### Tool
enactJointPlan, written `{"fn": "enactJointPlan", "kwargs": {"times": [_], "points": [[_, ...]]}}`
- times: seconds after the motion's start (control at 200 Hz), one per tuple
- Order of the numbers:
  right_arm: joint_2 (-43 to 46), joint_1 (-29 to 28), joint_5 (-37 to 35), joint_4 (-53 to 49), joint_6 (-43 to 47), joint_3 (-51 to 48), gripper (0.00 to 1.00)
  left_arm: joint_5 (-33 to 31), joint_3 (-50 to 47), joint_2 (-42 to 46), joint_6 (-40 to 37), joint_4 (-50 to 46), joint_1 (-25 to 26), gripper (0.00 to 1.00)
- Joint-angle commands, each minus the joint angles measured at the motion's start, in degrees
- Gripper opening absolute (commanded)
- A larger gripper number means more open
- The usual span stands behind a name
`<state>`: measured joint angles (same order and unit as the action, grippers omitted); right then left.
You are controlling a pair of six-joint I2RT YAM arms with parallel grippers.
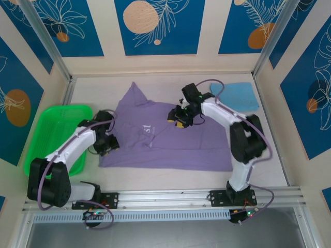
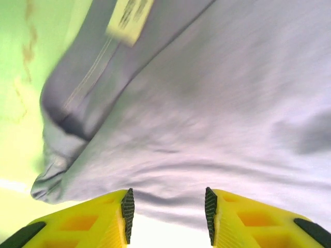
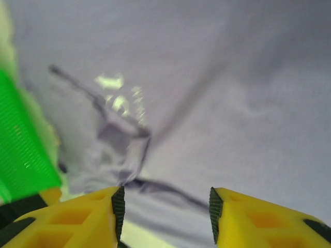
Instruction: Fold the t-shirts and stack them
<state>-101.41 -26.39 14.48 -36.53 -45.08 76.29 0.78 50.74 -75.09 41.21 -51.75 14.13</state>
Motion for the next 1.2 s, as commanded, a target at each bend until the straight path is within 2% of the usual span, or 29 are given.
{"fn": "enactJointPlan", "kwargs": {"times": [0.0,0.14,0.225,0.49,0.73,1.03,1.195], "points": [[7.9,-1.1,4.6,3.1,-2.2,-10.8,0.46,2.1,6.2,-1.6,-2.7,-1.4,2.5,0.4],[15.7,-1.3,8.2,3.5,-2.9,-24.7,0.38,4.4,8.3,-7.7,-4.3,1.3,6.4,0.3],[18.5,-1.6,9.2,3.8,-3.2,-30.7,0.36,5.5,6.8,-10.6,-3.6,3.4,7.5,0.29],[15.7,-1.4,3.0,4.0,-5.4,-37.2,0.28,3.0,-1.6,-16.1,-1.1,7.0,7.8,0.29],[15.1,-5.1,0.2,-1.0,-7.4,-39.0,0.3,1.2,-8.0,-9.5,1.7,3.2,7.8,0.3],[15.0,-10.4,2.2,-1.7,-10.1,-41.4,0.34,-0.2,-11.4,-3.7,3.8,-1.0,7.7,0.31],[17.8,-11.1,-0.3,-6.5,-8.6,-35.1,0.48,0.5,-3.2,-4.0,2.3,-3.2,6.3,0.35]]}}
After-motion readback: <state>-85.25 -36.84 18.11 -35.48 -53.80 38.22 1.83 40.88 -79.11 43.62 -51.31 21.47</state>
